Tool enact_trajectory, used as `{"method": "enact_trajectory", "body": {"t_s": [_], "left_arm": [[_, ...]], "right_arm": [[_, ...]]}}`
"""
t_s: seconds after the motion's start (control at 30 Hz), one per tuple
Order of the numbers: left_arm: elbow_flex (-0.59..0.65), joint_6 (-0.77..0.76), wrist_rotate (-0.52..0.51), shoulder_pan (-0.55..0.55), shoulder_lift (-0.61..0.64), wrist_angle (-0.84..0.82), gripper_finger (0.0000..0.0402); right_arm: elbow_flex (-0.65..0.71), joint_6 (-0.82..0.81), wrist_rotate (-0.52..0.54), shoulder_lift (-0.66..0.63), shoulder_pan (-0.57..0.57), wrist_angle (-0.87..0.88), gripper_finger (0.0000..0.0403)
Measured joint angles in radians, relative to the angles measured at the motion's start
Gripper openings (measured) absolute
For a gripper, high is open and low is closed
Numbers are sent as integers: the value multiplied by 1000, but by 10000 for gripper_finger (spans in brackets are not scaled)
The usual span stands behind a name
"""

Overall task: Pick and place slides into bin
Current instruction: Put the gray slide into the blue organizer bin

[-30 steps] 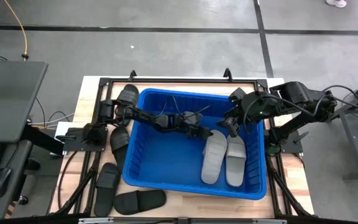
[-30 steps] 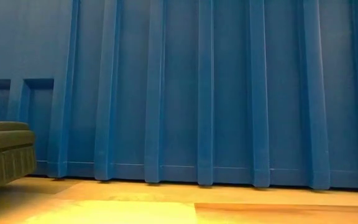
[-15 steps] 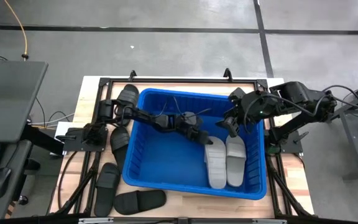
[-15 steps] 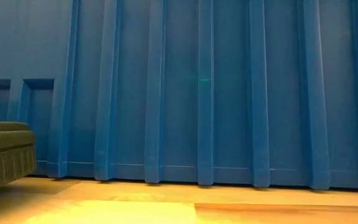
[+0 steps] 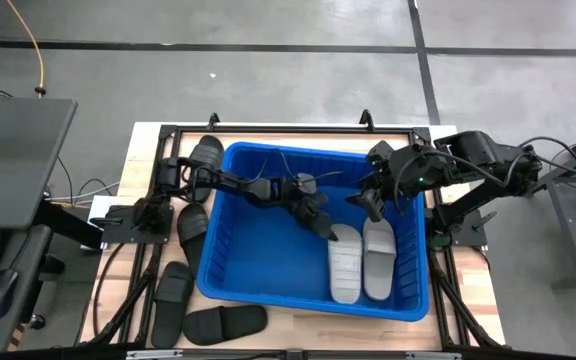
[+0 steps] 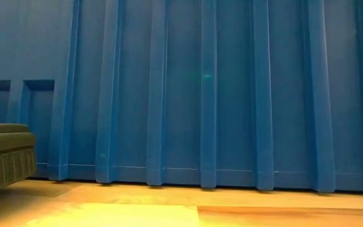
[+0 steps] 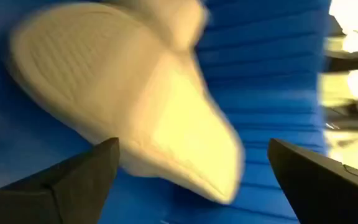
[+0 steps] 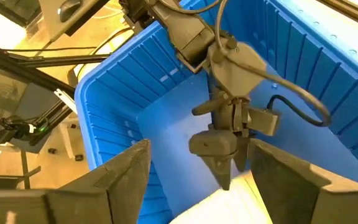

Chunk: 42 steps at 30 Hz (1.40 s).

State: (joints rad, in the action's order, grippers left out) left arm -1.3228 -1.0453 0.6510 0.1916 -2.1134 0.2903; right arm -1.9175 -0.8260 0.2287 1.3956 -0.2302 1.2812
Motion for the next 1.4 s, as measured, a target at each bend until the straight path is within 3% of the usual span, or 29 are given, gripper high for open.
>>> {"method": "enact_trajectory", "body": {"t_s": [0.3, 0.47, 0.57, 0.73, 0.87, 1.4], "left_arm": [[-81, 3, 185, 25, 19, -151, 354], [-84, 113, 102, -1, 18, -421, 345], [-84, 140, 28, 2, 18, -472, 344], [-84, 106, -128, 8, 18, -464, 344], [-85, 43, -181, -17, 6, -416, 340], [-84, -191, -277, -74, -99, -101, 320]], "right_arm": [[0, 49, -5, 0, 0, -2, 256], [0, 68, -18, 0, -1, -5, 256], [0, 69, -18, 0, -8, -9, 256], [1, 71, -26, 0, -9, -16, 256], [1, 75, -23, 0, -8, -24, 256], [1, 67, -11, 0, -8, -25, 256]]}}
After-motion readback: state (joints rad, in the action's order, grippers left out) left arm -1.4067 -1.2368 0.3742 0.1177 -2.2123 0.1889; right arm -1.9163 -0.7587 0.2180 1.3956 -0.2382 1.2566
